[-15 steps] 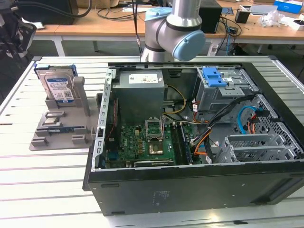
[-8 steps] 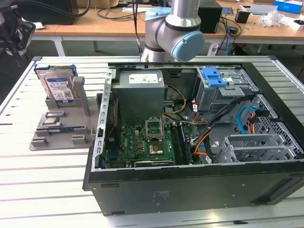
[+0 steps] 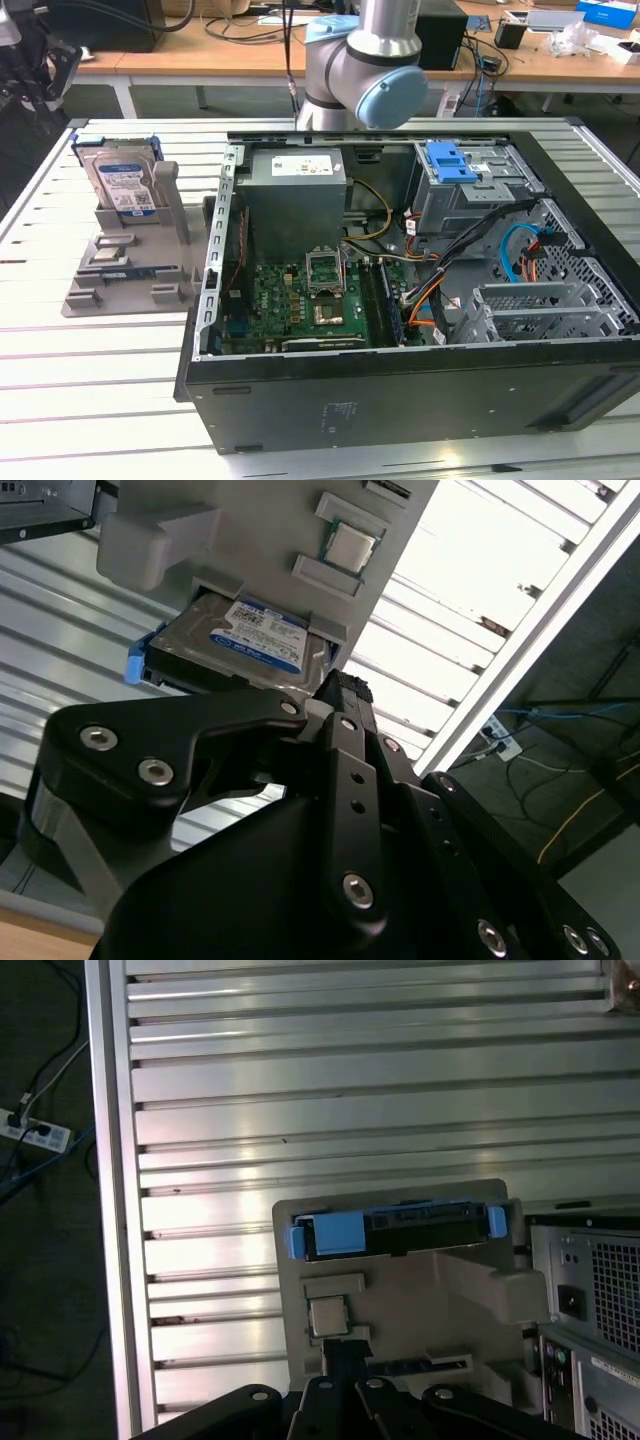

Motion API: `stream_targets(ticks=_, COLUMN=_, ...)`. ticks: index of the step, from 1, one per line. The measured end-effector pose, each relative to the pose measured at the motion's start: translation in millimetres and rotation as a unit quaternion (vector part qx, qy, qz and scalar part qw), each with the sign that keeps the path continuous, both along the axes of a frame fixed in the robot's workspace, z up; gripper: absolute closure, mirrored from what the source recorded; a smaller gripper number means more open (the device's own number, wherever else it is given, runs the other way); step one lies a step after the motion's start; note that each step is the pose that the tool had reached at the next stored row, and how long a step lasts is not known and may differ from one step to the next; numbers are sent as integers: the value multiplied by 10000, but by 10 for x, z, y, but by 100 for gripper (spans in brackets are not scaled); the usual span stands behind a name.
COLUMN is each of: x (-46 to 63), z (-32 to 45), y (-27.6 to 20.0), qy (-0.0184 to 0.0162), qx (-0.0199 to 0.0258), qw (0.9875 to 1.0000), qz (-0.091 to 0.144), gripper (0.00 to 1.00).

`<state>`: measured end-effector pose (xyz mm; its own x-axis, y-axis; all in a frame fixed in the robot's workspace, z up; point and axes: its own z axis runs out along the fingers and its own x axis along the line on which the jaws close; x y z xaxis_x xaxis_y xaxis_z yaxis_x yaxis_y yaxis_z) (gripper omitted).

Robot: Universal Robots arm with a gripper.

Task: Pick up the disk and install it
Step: 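Reach for the disk, then pick up the disk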

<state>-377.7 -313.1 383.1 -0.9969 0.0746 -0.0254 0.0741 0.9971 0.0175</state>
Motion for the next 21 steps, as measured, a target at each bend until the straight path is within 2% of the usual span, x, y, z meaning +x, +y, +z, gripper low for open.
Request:
stream_targets(ticks=2, x=0, z=-6, y=39, qy=0, qx=-4, qw=10000, qz=0, gripper=89)
stream_targets(ticks=4, x=0, z=-10, y=58, qy=0, qx=-5, qw=10000, qz=0, gripper=89)
stream_targets(ticks=18, x=0, z=-13, y=64, qy=0, qx=-5, qw=10000, qz=1, gripper=89)
stream_targets(ticks=20, x=0, z=-13, y=64, qy=0, qx=-5, qw=9999, qz=109, gripper=89)
stream_targets(ticks=21, x=0, z=-13, y=64, qy=0, qx=-5, qw=9993, qz=382, gripper=89)
